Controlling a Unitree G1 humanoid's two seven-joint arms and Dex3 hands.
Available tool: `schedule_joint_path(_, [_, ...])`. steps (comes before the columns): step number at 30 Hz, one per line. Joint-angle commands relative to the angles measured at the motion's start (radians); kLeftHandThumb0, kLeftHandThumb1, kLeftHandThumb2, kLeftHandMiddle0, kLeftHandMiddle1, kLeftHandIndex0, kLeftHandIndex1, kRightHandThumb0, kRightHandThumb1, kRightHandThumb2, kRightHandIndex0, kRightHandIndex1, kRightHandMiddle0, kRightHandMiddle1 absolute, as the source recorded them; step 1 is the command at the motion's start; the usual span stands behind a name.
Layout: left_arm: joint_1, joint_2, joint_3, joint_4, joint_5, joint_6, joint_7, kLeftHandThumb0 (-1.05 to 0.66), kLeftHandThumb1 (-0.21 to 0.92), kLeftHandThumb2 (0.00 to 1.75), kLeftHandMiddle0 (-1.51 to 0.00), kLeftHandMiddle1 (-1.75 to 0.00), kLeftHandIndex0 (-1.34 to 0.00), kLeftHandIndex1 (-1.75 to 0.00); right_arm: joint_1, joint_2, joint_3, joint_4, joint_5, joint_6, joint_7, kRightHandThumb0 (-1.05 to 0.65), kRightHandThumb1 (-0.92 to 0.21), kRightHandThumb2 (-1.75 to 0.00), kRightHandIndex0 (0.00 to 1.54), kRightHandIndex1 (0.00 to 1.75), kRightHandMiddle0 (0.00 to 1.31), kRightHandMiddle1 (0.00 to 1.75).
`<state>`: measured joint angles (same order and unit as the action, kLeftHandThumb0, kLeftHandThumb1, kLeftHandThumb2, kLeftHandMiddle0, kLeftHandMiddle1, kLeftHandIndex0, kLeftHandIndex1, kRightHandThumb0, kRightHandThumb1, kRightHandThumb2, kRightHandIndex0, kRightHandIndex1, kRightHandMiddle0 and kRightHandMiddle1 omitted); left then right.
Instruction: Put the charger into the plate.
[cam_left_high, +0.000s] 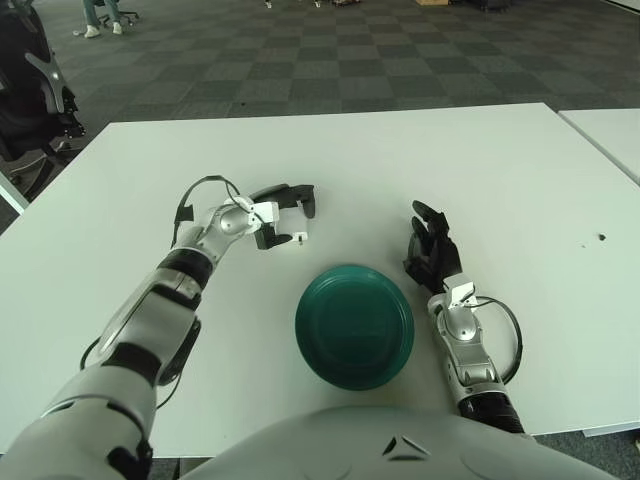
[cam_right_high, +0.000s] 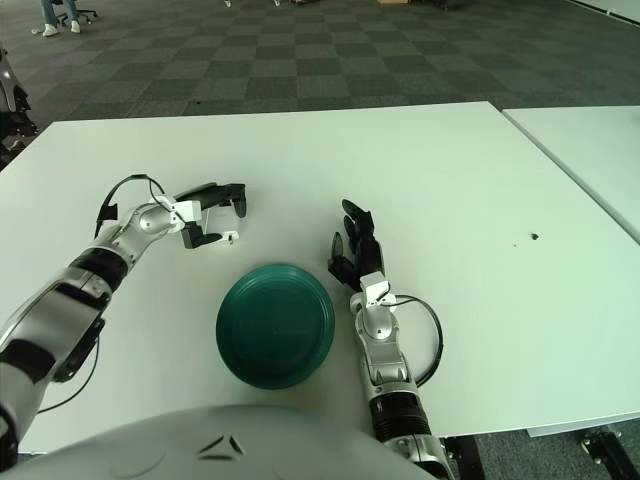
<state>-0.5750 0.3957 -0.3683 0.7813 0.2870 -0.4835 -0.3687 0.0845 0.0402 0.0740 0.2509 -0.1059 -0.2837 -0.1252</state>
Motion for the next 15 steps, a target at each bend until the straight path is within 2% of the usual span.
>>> schedule_joint_path(1, [0.129, 0.05, 0.1, -0.361, -0.122, 0.141, -0.076, 0.0, 0.09, 1.55, -0.79, -1.66, -0.57, -1.75, 0.085, 0.02, 0.013, 0.178, -0.002, 0.118, 0.006, -0.77, -0.92, -0.86, 0.31, 0.04, 0.0, 0.71])
schedule_joint_path(5, [0.165, 0.051, 0.128, -0.506, -0.144, 0.192, -0.079, 0.0, 0.11, 1.54, -0.76, -1.69, -0.56, -1.75, 0.08, 0.019, 0.026, 0.19, -0.007, 0.088, 0.018, -0.78, -0.92, -0.87, 0.32, 0.05, 0.0, 0.72])
schedule_joint_path(11, [0.201, 0.053, 0.15, -0.629, -0.175, 0.22, -0.109, 0.0, 0.11, 1.56, -0.74, -1.74, -0.56, -1.75, 0.08, 0.022, 0.034, 0.197, -0.006, 0.053, 0.028, -0.78, -0.92, -0.89, 0.33, 0.04, 0.0, 0.74])
schedule_joint_path(15, [0.259, 0.051, 0.128, -0.832, -0.179, 0.273, -0.149, 0.0, 0.08, 1.58, -0.78, -1.72, -0.57, -1.75, 0.081, 0.019, 0.039, 0.198, -0.014, 0.029, 0.026, -0.77, -0.92, -0.9, 0.33, 0.04, 0.0, 0.75])
